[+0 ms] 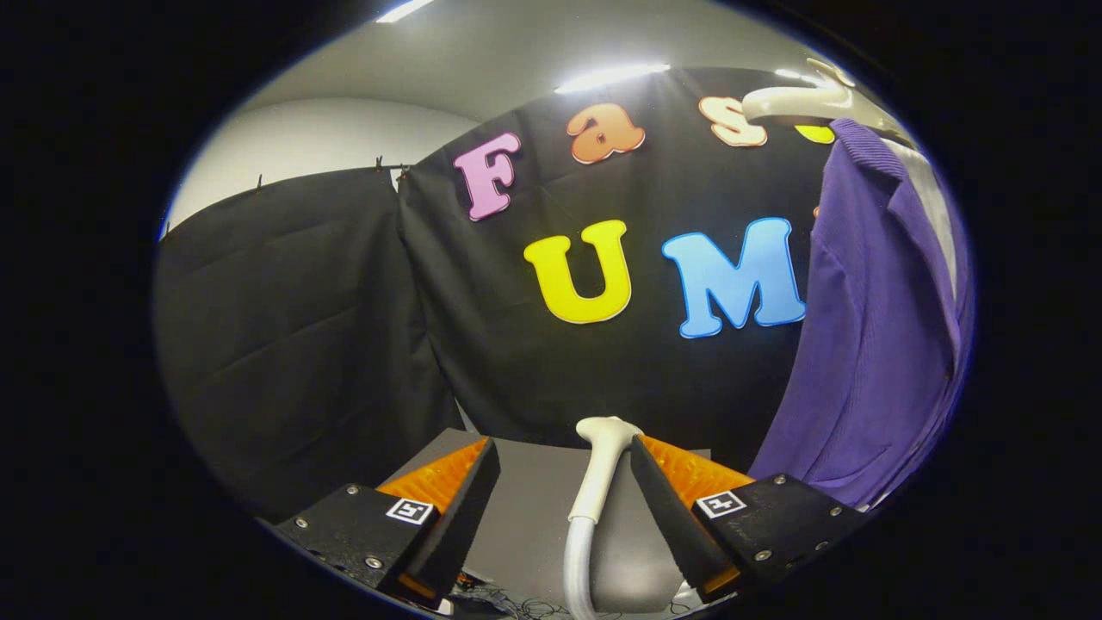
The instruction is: Iron the clothes twice with a garment steamer, once on the left side and once on the right side.
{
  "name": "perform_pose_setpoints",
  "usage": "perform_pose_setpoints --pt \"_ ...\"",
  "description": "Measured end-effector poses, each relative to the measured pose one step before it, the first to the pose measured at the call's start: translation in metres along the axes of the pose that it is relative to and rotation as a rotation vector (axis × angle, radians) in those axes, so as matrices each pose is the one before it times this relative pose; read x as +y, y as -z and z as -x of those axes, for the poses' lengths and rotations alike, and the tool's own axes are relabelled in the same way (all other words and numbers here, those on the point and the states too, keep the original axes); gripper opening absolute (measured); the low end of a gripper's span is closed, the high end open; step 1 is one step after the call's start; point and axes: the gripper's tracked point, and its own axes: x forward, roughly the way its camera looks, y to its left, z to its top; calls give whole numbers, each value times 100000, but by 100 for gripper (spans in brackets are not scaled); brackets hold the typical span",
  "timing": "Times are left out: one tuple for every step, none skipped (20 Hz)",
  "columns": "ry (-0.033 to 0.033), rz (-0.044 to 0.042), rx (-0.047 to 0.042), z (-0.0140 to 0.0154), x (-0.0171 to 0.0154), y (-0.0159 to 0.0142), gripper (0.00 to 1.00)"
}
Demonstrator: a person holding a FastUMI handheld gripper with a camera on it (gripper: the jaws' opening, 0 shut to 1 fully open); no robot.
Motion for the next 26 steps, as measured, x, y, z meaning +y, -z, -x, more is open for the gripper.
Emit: perform_pose_setpoints --pt "-1863 -38 4338 -1032 312 488 95" --pt "-1673 -421 3987 -1061 86 403 94" --pt "-595 -348 3755 -1047 -258 568 95" --pt "120 -221 2918 -1017 -457 190 95" --pt "183 -457 2276 -929 -415 231 95" --pt "-97 -706 2441 -935 -357 205 95" --pt "152 -1220 2908 -905 -205 453 94" --pt "12 -1176 3080 -859 -355 320 94" --pt "672 -827 2382 -794 -607 245 94" --pt "1051 -557 2189 -797 -734 164 94" --pt "1238 -739 2228 -867 -654 398 94" --pt "420 -1678 1933 -804 -437 261 94" --pt "-226 -1701 2004 -784 -258 185 94" --pt "-799 -1917 2258 -754 -182 230 94" --pt "-673 -1484 2522 -735 -161 403 93" --pt "-294 -1246 2148 -666 -155 253 92" --pt "470 -737 1830 -623 -289 245 90" --pt "1607 -371 1462 -549 -522 74 89" --pt "926 -121 1470 -482 -321 211 85" --pt "142 -548 837 -543 -206 -155 83" --pt "-322 -650 858 -460 -28 59 81" --pt "-850 -1026 793 -460 45 -100 81" --pt "-745 -729 731 -420 -37 115 81" --pt "-66 -307 1139 -441 -166 146 81" --pt "-132 -148 2237 -309 -198 590 81" --pt "-314 -734 2232 -486 -87 413 81"
